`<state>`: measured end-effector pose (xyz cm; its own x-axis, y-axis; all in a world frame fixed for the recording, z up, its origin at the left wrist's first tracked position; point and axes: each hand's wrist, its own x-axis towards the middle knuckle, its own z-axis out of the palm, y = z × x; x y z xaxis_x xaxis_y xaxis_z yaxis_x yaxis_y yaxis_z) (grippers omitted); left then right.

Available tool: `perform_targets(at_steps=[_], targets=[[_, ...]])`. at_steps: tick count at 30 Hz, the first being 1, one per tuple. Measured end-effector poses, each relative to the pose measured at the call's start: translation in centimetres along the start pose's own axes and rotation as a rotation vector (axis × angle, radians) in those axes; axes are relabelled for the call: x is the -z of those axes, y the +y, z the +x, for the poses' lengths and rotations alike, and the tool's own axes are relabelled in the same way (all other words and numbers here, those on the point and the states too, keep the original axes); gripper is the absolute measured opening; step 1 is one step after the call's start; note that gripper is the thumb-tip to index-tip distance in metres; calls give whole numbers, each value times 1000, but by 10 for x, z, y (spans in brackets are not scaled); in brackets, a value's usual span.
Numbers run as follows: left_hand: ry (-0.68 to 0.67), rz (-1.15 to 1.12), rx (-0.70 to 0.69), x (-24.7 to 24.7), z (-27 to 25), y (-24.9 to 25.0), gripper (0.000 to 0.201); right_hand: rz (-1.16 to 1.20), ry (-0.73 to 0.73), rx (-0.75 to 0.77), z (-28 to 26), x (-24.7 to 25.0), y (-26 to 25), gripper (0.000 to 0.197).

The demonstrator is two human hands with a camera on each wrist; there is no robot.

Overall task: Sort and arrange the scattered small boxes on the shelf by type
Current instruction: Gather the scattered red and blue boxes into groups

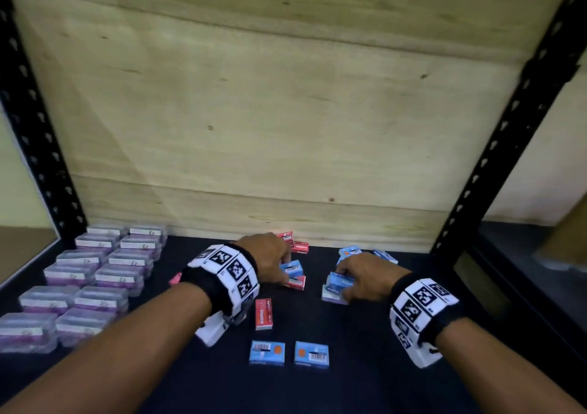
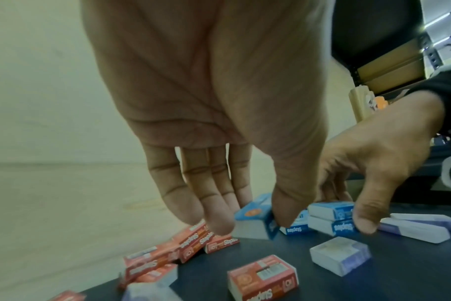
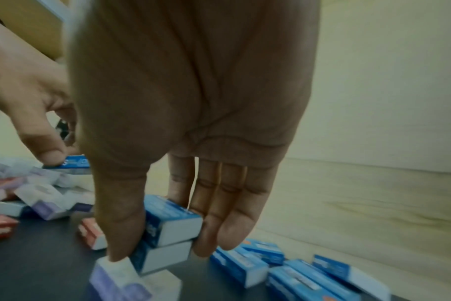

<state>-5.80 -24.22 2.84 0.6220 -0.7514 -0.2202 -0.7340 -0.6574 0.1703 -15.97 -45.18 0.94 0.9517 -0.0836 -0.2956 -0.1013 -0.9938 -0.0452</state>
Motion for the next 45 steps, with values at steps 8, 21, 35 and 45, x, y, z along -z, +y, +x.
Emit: perform_targets(at_steps=[8,21,35,45], targets=[[23,134,-35,-17,81,24,35,-92,-23,-63,23,-4,34,33],[-43,150,-74,-27,100,16,39,13,49,-64,55,20,52,38],[-11,-6,85,1,7,-72,36,13,78,-101,113,9,34,44],[-16,-21,221,-3,-44,-118,40,-2,127,28,91,29,-7,33]])
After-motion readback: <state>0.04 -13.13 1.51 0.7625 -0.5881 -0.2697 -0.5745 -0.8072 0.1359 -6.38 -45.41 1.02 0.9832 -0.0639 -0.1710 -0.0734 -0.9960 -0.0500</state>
